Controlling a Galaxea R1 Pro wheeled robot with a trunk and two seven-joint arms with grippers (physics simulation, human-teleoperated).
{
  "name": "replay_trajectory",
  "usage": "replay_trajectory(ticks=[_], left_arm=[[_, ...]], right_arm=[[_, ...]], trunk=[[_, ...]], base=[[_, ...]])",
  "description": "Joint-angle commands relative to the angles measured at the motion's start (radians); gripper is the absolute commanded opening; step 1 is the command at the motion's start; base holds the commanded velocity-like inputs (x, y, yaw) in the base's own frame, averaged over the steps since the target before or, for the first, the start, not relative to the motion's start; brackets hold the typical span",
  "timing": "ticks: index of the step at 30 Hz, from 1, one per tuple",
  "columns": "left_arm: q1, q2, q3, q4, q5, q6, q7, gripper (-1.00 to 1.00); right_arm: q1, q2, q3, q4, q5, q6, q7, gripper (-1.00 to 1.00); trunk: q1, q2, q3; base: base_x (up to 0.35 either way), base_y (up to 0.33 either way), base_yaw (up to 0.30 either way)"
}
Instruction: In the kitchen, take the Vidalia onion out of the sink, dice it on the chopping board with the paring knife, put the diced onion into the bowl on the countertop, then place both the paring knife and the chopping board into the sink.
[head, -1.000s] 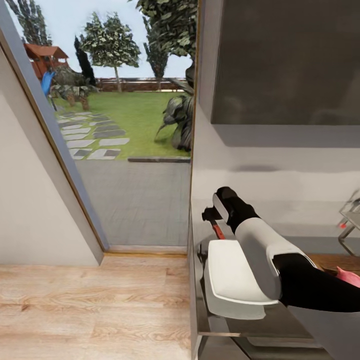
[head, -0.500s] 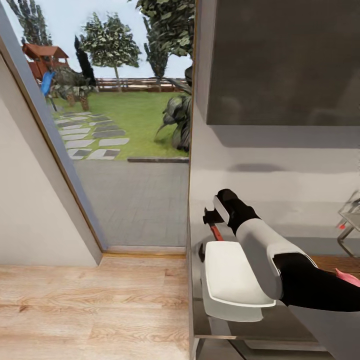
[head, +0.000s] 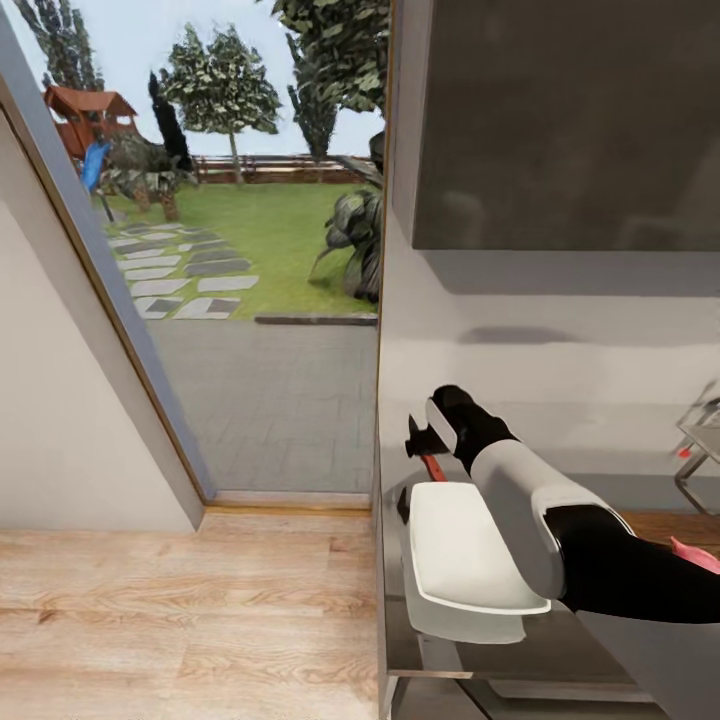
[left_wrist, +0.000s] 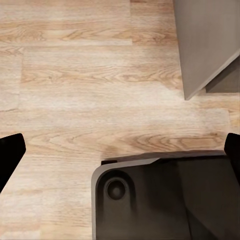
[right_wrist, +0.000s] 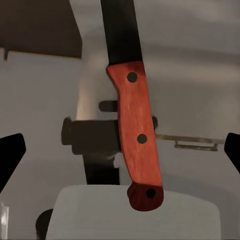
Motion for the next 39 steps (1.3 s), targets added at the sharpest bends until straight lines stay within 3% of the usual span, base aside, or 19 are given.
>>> replay_trajectory(ticks=[1,39], left_arm=[[0.0,0.001,-0.002,-0.001,0.007,-0.001,-0.004,1.0],[0.0,-0.002,-0.002,0.012,0.009,0.002,-0.003,1.0]], right_arm=[[-0.001,0.0,0.0,0.0,-0.003,0.004,-0.004,1.0],[0.0,0.002,0.0,0.041,-0.003,0.003,-0.001,1.0]], trunk=[[0.001,-0.002,-0.003],[0.001,-0.002,-0.056]], base=[[0.0,0.0,0.0],[0.03,-0.019,0.0]])
